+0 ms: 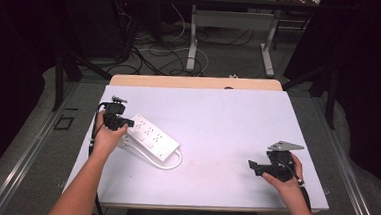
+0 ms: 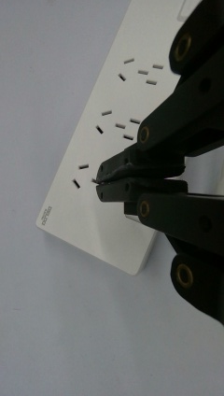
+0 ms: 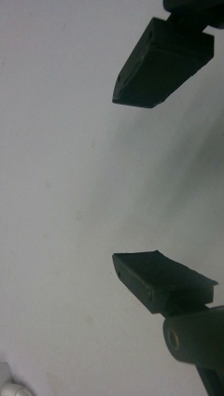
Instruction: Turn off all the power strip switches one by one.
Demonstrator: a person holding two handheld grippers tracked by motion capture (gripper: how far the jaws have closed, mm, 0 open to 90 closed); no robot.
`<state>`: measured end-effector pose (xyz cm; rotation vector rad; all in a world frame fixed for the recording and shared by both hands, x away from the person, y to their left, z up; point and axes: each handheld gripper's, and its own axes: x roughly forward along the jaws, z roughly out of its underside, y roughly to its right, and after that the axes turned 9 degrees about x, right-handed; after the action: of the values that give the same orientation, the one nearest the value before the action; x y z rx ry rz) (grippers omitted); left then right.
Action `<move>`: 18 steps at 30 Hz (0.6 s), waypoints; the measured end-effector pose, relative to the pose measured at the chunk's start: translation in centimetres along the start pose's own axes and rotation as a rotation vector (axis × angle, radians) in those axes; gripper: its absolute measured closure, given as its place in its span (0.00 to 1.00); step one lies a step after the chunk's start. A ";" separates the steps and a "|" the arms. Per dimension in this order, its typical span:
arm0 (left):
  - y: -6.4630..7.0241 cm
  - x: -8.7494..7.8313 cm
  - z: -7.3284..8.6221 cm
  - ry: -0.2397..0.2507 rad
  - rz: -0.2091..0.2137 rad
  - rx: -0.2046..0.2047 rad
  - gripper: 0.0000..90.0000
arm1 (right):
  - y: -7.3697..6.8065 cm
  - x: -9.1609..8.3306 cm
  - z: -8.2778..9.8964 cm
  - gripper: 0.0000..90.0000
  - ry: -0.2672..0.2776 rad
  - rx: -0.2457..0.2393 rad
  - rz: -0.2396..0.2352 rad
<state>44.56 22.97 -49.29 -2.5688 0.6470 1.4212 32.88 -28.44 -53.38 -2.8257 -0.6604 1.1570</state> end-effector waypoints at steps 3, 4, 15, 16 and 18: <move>-0.2 0.2 0.0 0.003 -0.005 -0.002 0.99 | 0.0 0.0 0.0 0.21 0.001 0.001 0.001; -0.3 0.3 0.0 0.000 -0.008 -0.002 0.99 | 0.0 0.0 0.0 0.21 0.000 0.001 0.001; -1.0 1.1 0.3 -0.021 -0.021 -0.012 0.99 | 0.0 0.0 0.0 0.21 0.000 0.000 0.001; -1.1 1.0 0.2 -0.042 -0.013 -0.008 0.99 | 0.0 0.0 0.0 0.21 0.002 0.000 0.003; -1.1 1.3 0.3 -0.029 -0.025 -0.017 0.99 | 0.0 0.0 0.0 0.21 0.001 0.000 0.005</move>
<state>45.36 23.65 -50.67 -2.5545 0.5991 1.4593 32.87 -28.46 -53.36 -2.8294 -0.6537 1.1567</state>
